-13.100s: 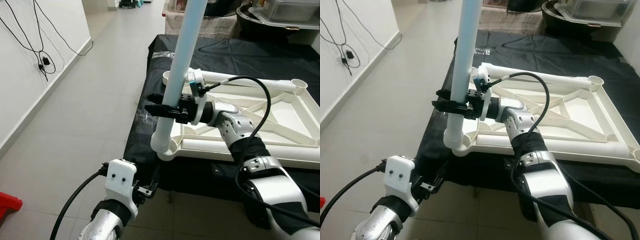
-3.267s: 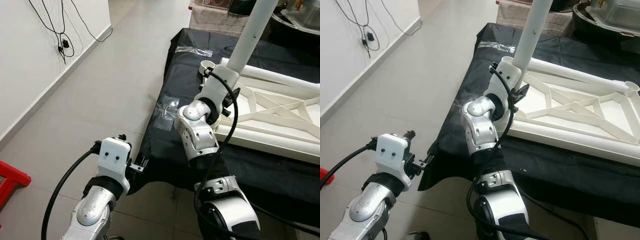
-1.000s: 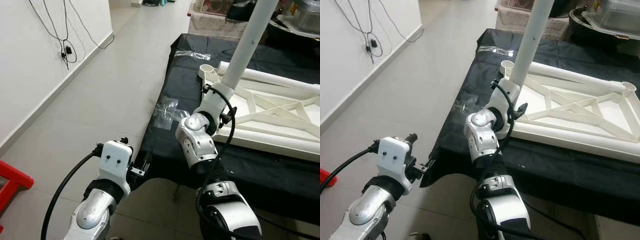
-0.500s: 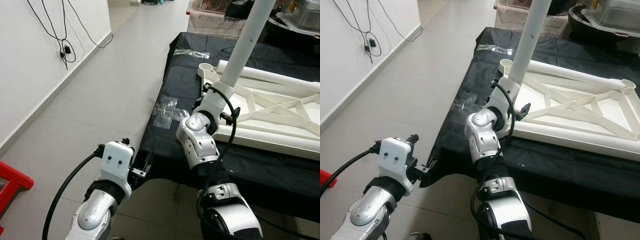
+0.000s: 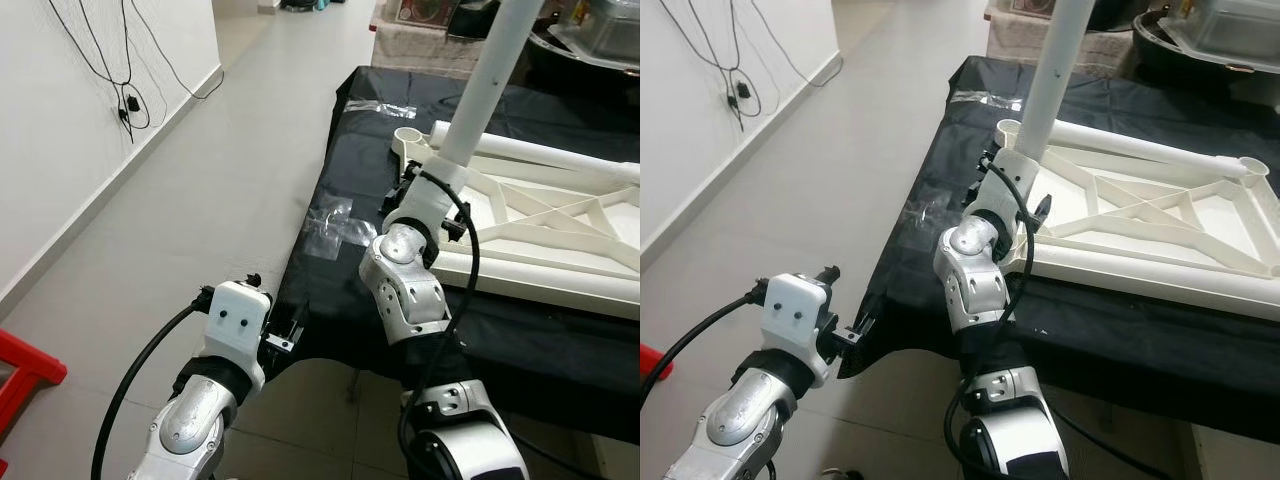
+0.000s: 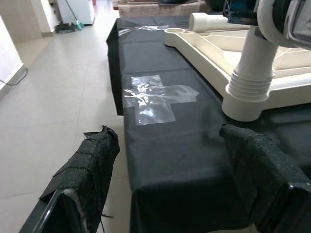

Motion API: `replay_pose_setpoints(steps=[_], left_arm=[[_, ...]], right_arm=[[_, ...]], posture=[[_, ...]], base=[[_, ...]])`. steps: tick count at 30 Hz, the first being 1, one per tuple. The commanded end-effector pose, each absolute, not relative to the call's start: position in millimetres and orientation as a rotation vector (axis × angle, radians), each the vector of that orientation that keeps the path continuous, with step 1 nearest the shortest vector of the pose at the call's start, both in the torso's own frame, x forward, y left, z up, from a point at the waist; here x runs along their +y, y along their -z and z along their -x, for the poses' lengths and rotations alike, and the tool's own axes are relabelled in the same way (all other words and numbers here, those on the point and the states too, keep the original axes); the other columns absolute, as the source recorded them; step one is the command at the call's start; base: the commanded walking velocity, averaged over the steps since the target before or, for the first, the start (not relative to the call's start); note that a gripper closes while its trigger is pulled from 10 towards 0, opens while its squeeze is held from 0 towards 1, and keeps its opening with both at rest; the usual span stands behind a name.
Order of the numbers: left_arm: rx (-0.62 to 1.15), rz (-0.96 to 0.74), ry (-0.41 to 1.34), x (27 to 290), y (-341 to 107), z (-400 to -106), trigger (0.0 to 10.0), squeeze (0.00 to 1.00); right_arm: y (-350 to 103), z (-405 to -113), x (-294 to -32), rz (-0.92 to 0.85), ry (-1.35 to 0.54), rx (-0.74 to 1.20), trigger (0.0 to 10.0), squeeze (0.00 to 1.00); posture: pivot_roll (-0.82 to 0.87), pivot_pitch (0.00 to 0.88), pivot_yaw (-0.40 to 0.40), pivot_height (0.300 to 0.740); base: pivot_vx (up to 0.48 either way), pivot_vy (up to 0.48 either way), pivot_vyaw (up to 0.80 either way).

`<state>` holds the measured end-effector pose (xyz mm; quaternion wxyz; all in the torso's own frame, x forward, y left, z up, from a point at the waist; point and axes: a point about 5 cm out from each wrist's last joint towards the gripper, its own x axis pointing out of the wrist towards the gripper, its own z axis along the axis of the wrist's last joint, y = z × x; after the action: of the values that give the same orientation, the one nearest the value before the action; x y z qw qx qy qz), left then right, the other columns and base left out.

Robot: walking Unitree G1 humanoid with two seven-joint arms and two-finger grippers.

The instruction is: Building children table

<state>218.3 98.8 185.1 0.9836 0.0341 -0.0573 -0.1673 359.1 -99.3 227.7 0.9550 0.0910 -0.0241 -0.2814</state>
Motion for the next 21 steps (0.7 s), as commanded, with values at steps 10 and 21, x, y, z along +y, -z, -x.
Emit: replay_pose_setpoints(steps=[10, 21], left_arm=[[-0.102, -0.071, 0.346, 95.9, -179.0, -218.8, 10.0, 0.00], [-0.122, -0.071, 0.347, 95.0, -181.3, -222.7, 10.0, 0.00]], right_arm=[[-188.9, -347.5, -91.6, -0.213, 0.456, 0.089, 10.0, 0.00], [-185.9, -344.6, -99.9, -0.184, 0.399, 0.093, 10.0, 0.00]], posture=[[0.13, 0.108, -0.055, 0.740], [0.13, 0.094, -0.055, 0.740]], base=[[0.000, 0.000, 0.00], [0.000, 0.000, 0.00]])
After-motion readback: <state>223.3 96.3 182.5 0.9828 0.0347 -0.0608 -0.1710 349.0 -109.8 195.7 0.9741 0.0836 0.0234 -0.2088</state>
